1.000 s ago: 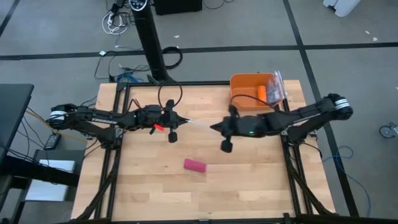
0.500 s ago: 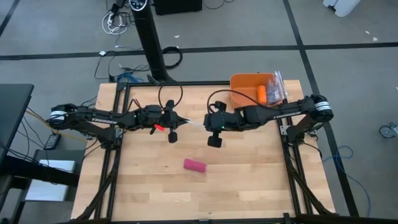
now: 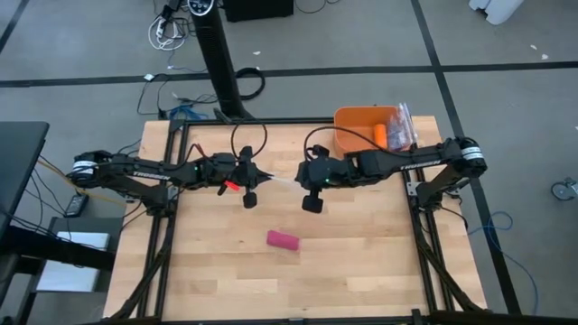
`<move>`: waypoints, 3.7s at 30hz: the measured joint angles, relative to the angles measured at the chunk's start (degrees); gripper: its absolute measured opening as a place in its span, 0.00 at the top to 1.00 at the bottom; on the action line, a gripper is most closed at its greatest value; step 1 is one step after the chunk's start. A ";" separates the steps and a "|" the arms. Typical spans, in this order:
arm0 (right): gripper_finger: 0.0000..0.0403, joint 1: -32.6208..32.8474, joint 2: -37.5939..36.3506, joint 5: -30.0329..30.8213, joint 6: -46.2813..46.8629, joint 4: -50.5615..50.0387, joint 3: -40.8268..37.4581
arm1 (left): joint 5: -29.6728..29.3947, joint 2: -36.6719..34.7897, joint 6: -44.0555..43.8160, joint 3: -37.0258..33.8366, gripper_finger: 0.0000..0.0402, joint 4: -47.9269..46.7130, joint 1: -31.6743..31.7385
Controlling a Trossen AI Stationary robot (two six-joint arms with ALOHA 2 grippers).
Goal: Roll bandage
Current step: Open the transparent zip bag
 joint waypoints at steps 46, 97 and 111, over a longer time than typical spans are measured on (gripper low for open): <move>0.69 0.28 2.26 2.21 -4.89 -3.28 -0.09 | -4.00 0.00 -7.14 0.00 1.00 -0.20 0.00; 0.98 -7.80 10.23 -31.59 -7.45 0.78 -0.39 | 4.19 0.02 -7.64 -0.02 1.00 3.30 -0.02; 0.53 -4.75 -0.02 -16.06 -3.31 -4.22 -0.37 | 4.30 0.02 -7.45 -0.02 1.00 2.66 0.06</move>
